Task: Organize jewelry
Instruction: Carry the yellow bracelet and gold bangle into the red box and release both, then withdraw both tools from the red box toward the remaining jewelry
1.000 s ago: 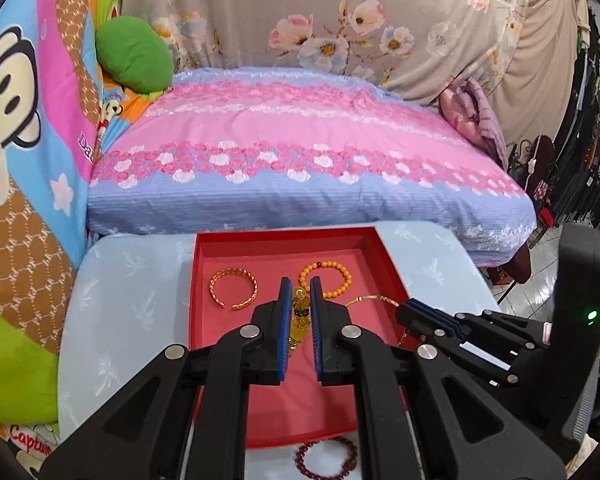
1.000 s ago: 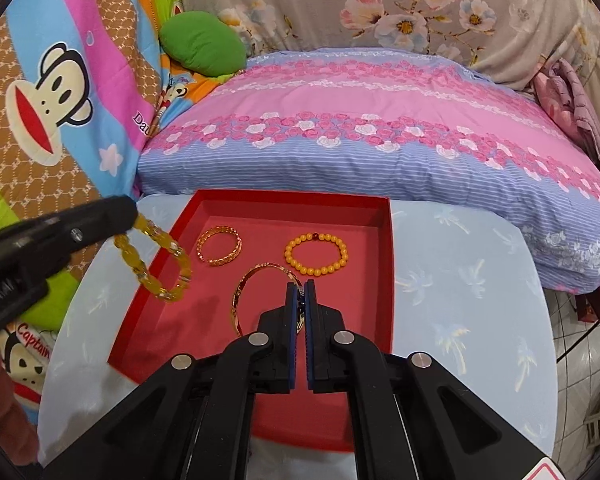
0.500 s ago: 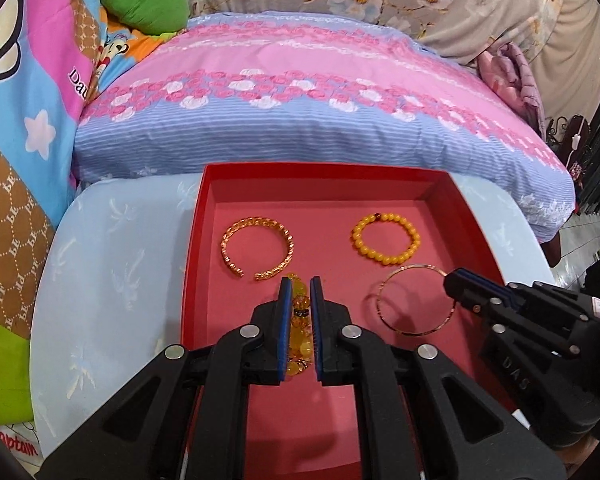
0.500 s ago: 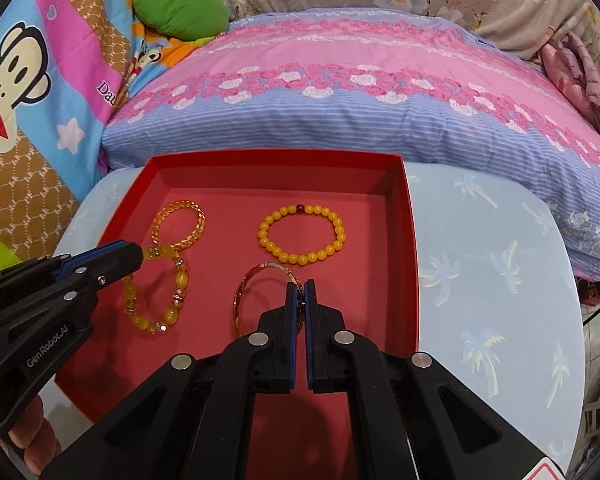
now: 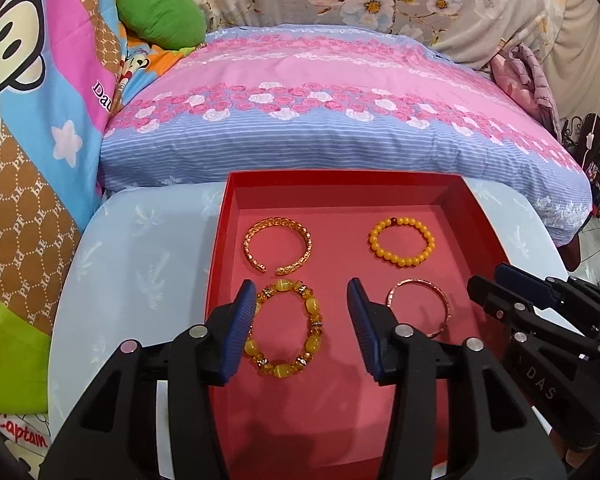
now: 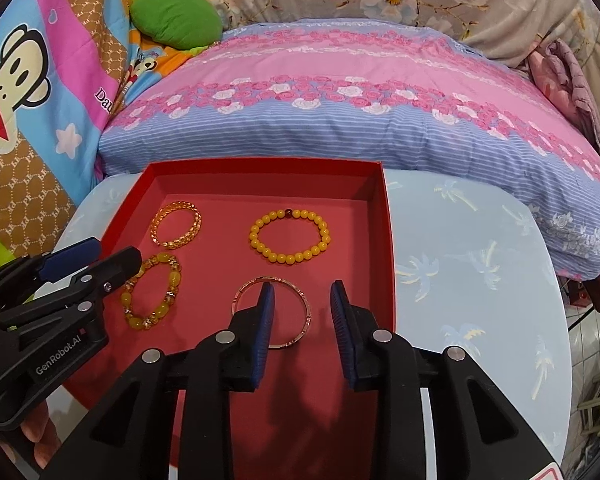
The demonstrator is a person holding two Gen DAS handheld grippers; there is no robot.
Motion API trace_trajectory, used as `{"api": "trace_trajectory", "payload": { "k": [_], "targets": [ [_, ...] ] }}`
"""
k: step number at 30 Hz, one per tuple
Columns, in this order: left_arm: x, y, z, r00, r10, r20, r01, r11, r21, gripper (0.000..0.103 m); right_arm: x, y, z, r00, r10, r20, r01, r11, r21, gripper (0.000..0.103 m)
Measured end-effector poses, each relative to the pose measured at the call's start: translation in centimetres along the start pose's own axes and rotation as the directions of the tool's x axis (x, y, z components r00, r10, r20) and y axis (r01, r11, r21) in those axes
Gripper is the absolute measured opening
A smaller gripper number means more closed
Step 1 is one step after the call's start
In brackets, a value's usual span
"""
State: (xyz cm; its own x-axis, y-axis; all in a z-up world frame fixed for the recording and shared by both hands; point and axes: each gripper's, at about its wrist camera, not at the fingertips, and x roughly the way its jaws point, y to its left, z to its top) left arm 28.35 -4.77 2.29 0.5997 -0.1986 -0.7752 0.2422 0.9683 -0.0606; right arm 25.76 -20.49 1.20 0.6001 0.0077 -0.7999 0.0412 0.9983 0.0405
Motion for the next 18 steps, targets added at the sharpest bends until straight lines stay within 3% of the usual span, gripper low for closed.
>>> {"api": "trace_trajectory", "payload": {
  "k": [10, 18],
  "targets": [
    [-3.9, -0.6, -1.1, 0.999, 0.003, 0.040, -0.003, 1.000, 0.005, 0.045, -4.7, 0.0, -1.3, 0.998, 0.002, 0.060, -0.002, 1.000, 0.009, 0.031],
    [-7.4, -0.7, -3.7, 0.998, -0.005, 0.058, 0.005, 1.000, -0.001, 0.045, -8.8, -0.4, -4.3, 0.996, -0.001, 0.089, -0.001, 1.000, 0.016, 0.032]
  ]
}}
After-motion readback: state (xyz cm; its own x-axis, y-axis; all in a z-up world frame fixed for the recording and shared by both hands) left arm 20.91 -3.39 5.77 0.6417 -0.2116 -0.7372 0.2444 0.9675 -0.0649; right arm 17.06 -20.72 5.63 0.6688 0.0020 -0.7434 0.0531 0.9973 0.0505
